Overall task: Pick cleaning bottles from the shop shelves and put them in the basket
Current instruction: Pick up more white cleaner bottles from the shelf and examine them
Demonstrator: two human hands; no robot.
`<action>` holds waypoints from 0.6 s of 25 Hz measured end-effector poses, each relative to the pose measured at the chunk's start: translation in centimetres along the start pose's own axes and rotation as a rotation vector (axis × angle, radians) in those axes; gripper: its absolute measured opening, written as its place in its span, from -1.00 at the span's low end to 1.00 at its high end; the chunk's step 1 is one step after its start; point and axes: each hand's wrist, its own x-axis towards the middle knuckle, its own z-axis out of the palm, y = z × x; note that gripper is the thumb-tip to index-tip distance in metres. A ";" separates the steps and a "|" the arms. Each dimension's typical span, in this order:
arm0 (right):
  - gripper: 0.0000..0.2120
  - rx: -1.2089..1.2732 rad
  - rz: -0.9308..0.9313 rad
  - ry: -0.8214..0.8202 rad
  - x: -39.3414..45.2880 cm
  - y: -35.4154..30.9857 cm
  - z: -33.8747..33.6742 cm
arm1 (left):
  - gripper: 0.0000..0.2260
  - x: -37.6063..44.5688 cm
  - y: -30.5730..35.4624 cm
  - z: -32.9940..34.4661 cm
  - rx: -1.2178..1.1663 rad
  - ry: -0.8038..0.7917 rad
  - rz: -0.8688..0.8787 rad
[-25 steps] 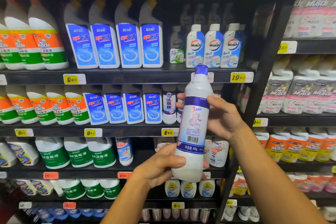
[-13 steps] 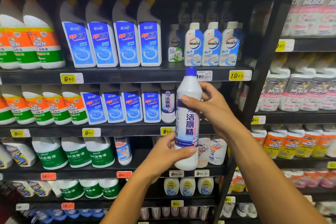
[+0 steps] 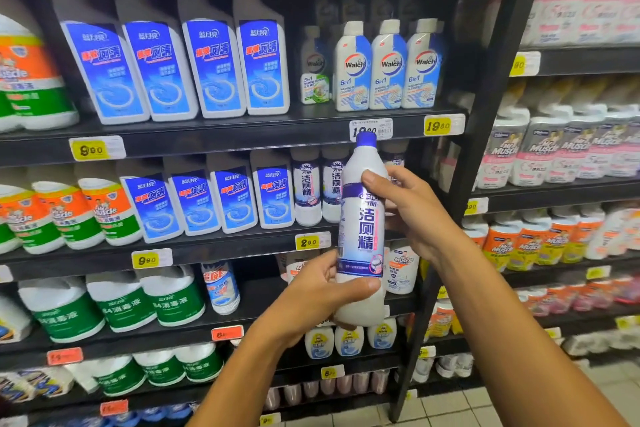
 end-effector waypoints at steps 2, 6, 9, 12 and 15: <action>-0.52 0.012 -0.091 -0.058 -0.6 0.3 -0.4 | -0.50 0.9 -0.8 -0.5 0.038 0.008 0.010; -0.42 0.013 -0.118 -0.075 -1.5 2.3 -1.6 | -0.50 3.5 -3.0 -0.5 0.056 -0.014 -0.078; -0.51 0.032 -0.057 0.008 -1.0 4.3 -3.6 | -0.54 5.2 -4.9 1.0 0.064 -0.063 -0.105; -0.61 0.044 0.018 0.131 0.5 6.4 -6.5 | -0.57 7.0 -6.5 3.7 0.051 -0.013 -0.132; -0.72 0.023 0.055 0.235 3.0 7.8 -9.6 | -0.65 10.1 -6.7 6.4 0.082 0.082 -0.142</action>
